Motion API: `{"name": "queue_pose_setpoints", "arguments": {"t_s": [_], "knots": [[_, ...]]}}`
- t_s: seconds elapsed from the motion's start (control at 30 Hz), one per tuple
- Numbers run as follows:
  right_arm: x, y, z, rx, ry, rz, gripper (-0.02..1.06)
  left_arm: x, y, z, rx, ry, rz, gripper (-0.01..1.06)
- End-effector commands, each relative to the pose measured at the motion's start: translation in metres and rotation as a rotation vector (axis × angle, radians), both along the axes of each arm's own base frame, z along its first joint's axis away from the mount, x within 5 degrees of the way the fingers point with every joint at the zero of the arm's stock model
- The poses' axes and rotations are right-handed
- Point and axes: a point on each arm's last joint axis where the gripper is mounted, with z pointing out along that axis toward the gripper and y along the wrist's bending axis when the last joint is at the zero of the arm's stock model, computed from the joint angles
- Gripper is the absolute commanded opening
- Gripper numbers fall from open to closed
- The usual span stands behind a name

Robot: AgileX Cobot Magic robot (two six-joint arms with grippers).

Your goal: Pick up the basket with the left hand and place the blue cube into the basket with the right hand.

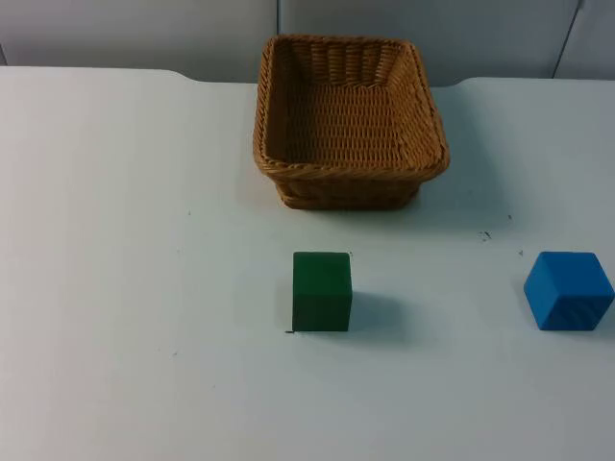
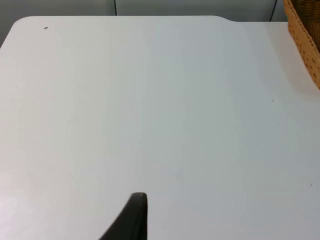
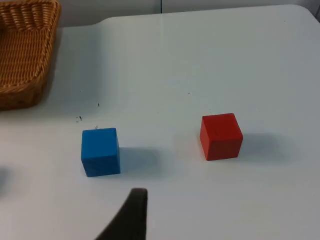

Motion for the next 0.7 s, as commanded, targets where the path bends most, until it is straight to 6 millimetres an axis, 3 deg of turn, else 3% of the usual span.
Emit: {"name": "queue_pose_setpoints", "arguments": {"t_s": [0.0, 0.3, 0.47, 0.67], "knots": [[0.001, 0.001, -0.002, 0.002, -0.003, 0.017, 1.01, 0.0, 0.0, -0.002, -0.002, -0.006, -0.001, 1.05], [0.001, 0.002, -0.002, 0.005, -0.005, 0.031, 1.01, 0.003, 0.0, -0.001, -0.002, 0.007, -0.001, 1.05], [-0.001, 0.004, 0.007, 0.02, -0.025, 0.041, 1.01, 0.009, 0.0, 0.01, -0.002, 0.019, -0.001, 1.05], [0.022, 0.005, 0.027, 0.047, 0.026, 0.056, 1.0, 0.028, -0.002, 0.029, -0.027, -0.024, -0.014, 1.05]]}}
